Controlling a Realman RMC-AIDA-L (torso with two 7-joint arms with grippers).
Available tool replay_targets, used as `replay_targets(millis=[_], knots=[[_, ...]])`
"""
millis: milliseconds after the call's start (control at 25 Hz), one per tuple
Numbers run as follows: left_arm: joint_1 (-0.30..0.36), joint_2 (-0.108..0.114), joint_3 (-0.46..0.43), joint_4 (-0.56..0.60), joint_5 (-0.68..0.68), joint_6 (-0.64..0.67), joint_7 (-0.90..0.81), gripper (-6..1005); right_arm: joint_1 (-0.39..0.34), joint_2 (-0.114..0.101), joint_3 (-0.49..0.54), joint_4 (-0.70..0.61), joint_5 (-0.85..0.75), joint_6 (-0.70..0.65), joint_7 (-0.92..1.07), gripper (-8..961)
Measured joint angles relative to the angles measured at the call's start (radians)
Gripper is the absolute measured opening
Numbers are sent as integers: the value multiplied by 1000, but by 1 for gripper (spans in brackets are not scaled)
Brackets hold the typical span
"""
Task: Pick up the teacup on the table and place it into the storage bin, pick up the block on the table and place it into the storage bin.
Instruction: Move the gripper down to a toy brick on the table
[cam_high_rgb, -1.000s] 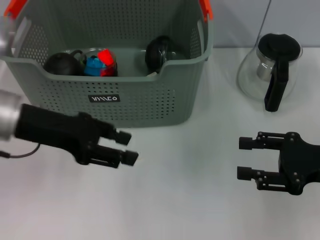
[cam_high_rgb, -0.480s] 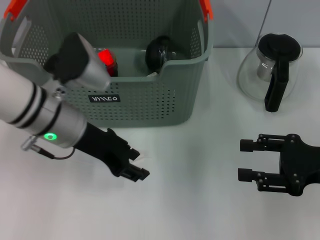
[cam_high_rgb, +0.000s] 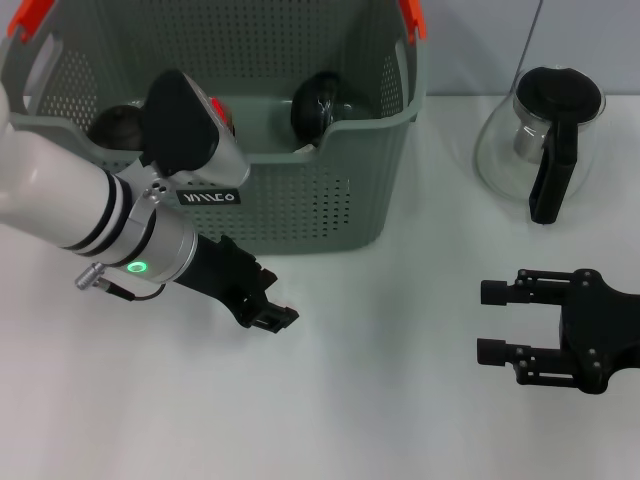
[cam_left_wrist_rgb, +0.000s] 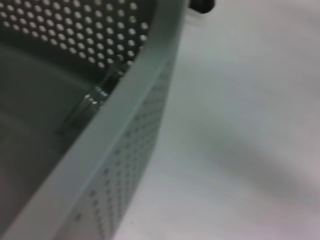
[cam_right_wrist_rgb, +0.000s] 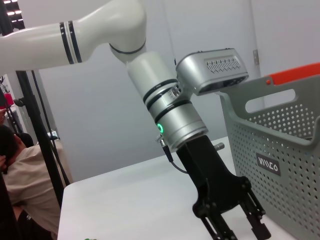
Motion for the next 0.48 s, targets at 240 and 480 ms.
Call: replay_targets(millis=[240,480], knots=[[-5,0,46,-24,35,-52,-22,580,-2,0,0,0,0,-1,0,701],[-6,0,75,-32,56,-86,-46,580,-1,0,0,0,0,-3,0,700]])
